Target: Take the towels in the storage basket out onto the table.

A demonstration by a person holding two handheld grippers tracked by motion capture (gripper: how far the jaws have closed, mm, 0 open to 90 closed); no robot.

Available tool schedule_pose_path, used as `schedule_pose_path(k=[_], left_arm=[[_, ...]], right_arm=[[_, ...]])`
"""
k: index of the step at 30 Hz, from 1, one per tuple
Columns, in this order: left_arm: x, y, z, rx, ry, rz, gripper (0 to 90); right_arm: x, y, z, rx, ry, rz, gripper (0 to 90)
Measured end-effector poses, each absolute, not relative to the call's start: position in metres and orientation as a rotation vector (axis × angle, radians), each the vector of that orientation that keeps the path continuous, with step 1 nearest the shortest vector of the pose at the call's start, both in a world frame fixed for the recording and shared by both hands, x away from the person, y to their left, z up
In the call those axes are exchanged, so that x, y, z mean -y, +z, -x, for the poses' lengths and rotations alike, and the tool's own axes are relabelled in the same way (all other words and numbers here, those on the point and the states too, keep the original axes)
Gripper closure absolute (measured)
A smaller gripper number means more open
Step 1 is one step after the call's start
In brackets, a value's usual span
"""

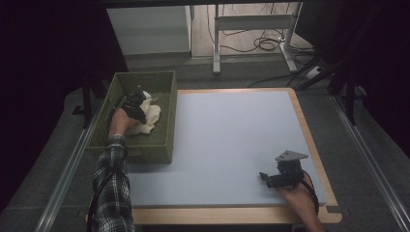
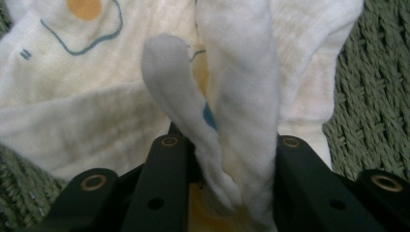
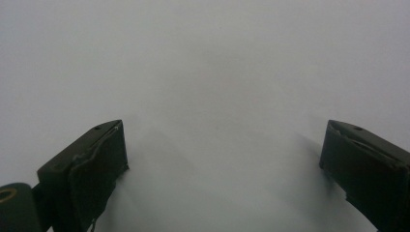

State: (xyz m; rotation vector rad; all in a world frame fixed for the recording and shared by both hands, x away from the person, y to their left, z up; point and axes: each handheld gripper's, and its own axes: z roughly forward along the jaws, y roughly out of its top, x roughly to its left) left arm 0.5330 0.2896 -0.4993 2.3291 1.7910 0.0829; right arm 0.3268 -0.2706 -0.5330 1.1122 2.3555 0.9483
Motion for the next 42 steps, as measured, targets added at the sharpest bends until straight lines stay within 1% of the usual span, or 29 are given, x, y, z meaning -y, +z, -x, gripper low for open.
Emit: schedule_pose_path(k=[6, 11, 12, 13, 23, 31, 42], left_arm=[[-0.292, -0.488, -0.529, -1.774, 0.111, -2.280, 77.0], [-0.299, -0.463, -0.519, -1.739, 0.114, -2.216, 76.9], [-0.299, -0.463, -0.519, -1.739, 0.114, -2.216, 76.9], [-0.301, -0.453, -0.515, -1.723, 0.115, -2.199, 76.8], [-0.303, -0.413, -0.492, -1.637, 0.149, -2.198, 76.6], [-0.302, -0.390, -0.475, -1.594, 0.203, -2.188, 76.1], [-0.298, -0.361, -0.454, -1.529, 0.241, -2.173, 76.1]], right_arm=[[0.271, -0.533, -0.327, -2.356, 0.948, -1.112, 2.9], [0.271, -0.533, -0.327, -2.356, 0.948, -1.112, 2.9], [0.271, -0.533, -0.327, -2.356, 0.947, -1.111, 2.9], [0.271, -0.533, -0.327, -2.356, 0.947, -1.112, 2.9], [0.271, -0.533, -0.327, -2.356, 0.947, -1.112, 2.9], [0.271, -0.533, -0.327, -2.356, 0.946, -1.112, 2.9], [0.271, -0.533, -0.327, -2.357, 0.945, -1.111, 2.9]])
